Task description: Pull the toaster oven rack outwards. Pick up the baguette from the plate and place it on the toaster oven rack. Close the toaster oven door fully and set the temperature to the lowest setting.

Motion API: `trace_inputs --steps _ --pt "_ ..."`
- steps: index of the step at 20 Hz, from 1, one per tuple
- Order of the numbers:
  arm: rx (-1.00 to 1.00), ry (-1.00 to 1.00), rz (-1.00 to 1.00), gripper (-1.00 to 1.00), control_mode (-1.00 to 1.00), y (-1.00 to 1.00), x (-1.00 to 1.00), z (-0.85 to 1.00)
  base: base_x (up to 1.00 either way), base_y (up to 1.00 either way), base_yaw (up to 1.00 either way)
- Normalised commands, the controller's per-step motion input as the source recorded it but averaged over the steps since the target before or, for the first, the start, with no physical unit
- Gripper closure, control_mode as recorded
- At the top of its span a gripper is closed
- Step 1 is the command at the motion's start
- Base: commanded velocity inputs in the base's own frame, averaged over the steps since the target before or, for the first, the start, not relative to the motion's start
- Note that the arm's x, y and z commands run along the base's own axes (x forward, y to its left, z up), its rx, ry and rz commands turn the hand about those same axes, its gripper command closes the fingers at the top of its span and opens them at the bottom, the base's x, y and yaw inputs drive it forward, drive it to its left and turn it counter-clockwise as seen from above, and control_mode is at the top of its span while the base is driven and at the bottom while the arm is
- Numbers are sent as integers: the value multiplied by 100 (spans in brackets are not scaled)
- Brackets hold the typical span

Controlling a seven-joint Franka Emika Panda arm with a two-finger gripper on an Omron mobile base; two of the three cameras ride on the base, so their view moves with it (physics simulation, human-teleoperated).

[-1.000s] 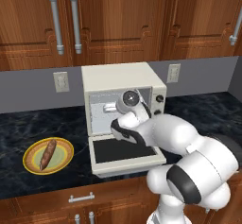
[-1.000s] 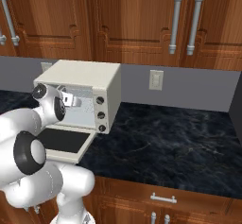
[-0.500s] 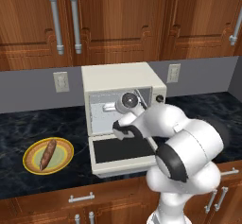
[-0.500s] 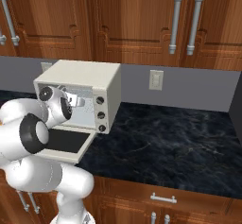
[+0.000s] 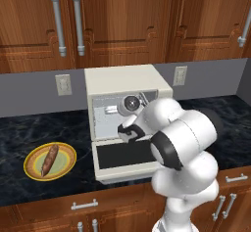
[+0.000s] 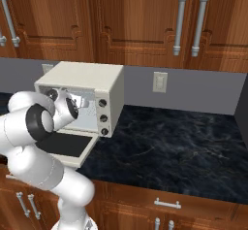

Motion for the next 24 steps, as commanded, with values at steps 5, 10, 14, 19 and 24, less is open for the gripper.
trace_inputs --steps 5,10,14,19,24 --pt "0 0 0 -100 -100 14 30 -23 0 0 0" --pt "0 0 0 -100 -100 17 29 -32 0 0 0" --pt "0 0 0 -100 -100 20 17 -45 0 0 0" --pt "0 3 0 -100 -100 21 7 -62 0 0 0" --pt "0 7 0 -100 -100 19 0 -86 0 0 0"
